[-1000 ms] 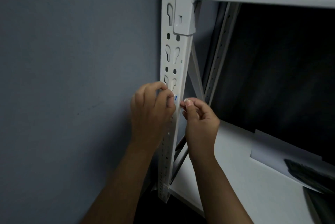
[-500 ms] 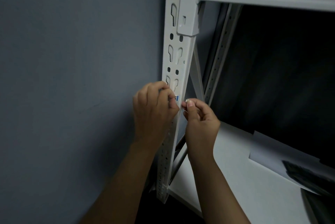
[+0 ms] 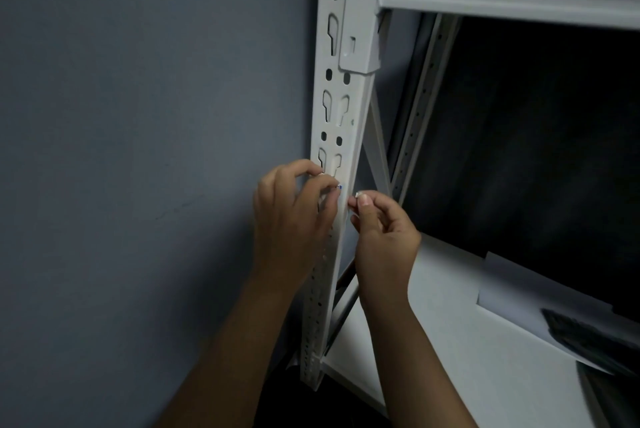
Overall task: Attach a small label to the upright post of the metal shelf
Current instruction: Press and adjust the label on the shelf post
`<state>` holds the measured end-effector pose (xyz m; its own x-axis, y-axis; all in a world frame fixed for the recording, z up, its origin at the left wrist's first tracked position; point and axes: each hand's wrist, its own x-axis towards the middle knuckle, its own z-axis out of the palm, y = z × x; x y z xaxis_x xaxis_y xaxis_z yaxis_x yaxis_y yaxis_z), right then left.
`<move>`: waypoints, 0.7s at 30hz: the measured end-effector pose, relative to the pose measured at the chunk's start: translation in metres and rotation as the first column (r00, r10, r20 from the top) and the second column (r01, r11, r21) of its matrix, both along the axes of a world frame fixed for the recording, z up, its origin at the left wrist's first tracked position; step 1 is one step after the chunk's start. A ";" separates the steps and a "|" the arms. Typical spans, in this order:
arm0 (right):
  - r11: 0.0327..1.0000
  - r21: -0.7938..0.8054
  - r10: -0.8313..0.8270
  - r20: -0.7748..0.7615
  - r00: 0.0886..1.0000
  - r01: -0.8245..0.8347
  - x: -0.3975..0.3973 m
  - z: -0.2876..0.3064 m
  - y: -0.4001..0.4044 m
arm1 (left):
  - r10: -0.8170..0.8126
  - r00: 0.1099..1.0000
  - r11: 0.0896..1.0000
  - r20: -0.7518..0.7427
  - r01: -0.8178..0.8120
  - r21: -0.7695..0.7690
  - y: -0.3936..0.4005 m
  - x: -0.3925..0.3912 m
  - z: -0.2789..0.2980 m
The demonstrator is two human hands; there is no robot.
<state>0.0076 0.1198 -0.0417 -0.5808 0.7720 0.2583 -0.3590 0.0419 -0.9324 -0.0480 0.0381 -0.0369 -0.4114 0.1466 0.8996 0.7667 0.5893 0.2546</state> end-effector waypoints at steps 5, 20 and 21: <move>1.000 0.003 -0.004 0.011 1.000 0.004 0.000 0.000 0.000 | -0.005 1.000 1.000 0.024 0.006 -0.028 0.001 0.000 0.002; 0.999 0.033 -0.006 -0.014 1.000 0.007 0.002 0.002 -0.002 | 0.048 0.999 0.999 -0.022 -0.049 -0.022 0.006 -0.001 0.003; 0.999 0.036 -0.008 -0.016 1.000 0.008 0.002 0.002 -0.002 | 0.039 0.999 0.999 -0.012 -0.040 -0.027 0.005 -0.001 0.002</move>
